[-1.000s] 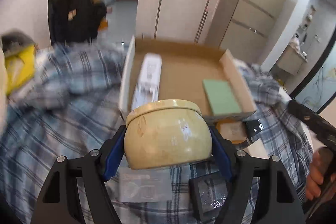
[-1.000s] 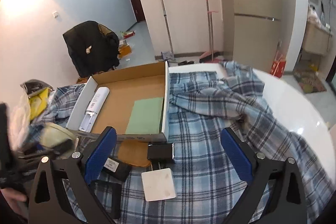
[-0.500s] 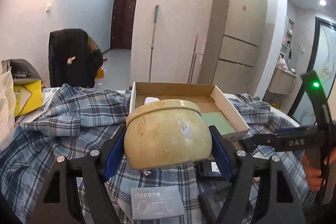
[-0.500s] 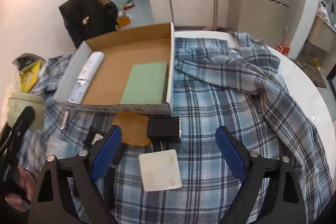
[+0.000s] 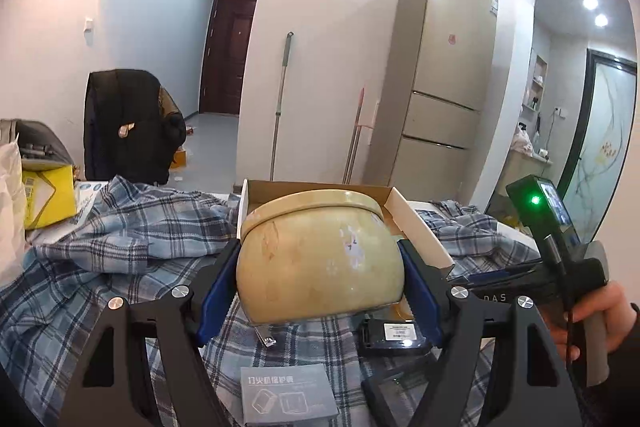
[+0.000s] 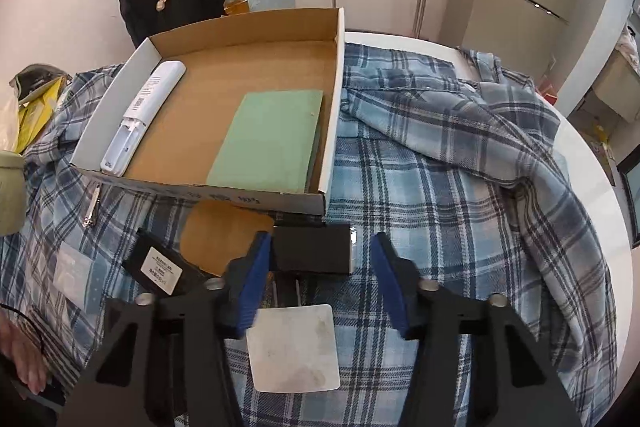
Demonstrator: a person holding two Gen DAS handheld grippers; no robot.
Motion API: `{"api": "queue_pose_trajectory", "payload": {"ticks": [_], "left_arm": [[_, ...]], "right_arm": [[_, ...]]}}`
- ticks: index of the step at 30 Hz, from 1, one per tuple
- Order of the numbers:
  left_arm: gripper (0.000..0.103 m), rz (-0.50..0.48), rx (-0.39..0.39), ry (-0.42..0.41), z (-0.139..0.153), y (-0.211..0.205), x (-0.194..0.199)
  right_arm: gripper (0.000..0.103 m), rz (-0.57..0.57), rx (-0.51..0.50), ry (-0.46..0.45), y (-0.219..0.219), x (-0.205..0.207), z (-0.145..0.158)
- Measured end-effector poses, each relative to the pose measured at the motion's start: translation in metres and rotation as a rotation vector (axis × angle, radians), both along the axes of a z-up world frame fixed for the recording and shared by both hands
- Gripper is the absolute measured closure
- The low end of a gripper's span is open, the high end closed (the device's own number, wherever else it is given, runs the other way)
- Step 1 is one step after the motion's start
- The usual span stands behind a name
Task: Organize rigid objects
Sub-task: 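Lift the cream tin with the left gripper while the right gripper grasps the black box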
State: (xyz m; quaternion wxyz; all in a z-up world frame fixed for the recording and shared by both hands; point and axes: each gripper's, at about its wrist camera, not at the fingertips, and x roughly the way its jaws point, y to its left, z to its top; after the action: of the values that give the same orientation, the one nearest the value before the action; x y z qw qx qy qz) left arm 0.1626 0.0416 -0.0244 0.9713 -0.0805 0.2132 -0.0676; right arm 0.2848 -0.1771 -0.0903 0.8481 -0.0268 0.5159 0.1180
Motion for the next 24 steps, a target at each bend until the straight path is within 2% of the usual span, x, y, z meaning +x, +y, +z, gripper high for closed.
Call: {"api": "queue_pose_trajectory", "payload": {"ticks": [8,12,15,17,20,24], "left_arm": [[0.026,-0.032,-0.031,-0.044,0.005,0.001,-0.007],[0.026,0.018,-0.022,-0.081,0.014,0.004,-0.013],[0.026,0.024,-0.043,-0.074,0.022,0.011,-0.010],[0.026,0.046,-0.014,-0.075,0.030,0.013,-0.007],[0.026,0.090,0.061,-0.150,0.049,0.012,-0.009],[0.026,0.104,0.063,-0.168,0.068,0.015,0.004]], "right_arm": [[0.062,-0.015,-0.003,-0.021,-0.013,-0.008,0.014],[0.062,-0.020,0.023,-0.027,-0.020,-0.013,0.027],[0.062,-0.023,0.041,-0.059,-0.020,-0.015,0.041],[0.062,-0.014,0.050,-0.079,-0.018,-0.015,0.050],[0.062,-0.008,0.067,-0.110,-0.011,-0.010,0.066],[0.062,-0.012,0.085,-0.145,0.000,0.004,0.084]]}}
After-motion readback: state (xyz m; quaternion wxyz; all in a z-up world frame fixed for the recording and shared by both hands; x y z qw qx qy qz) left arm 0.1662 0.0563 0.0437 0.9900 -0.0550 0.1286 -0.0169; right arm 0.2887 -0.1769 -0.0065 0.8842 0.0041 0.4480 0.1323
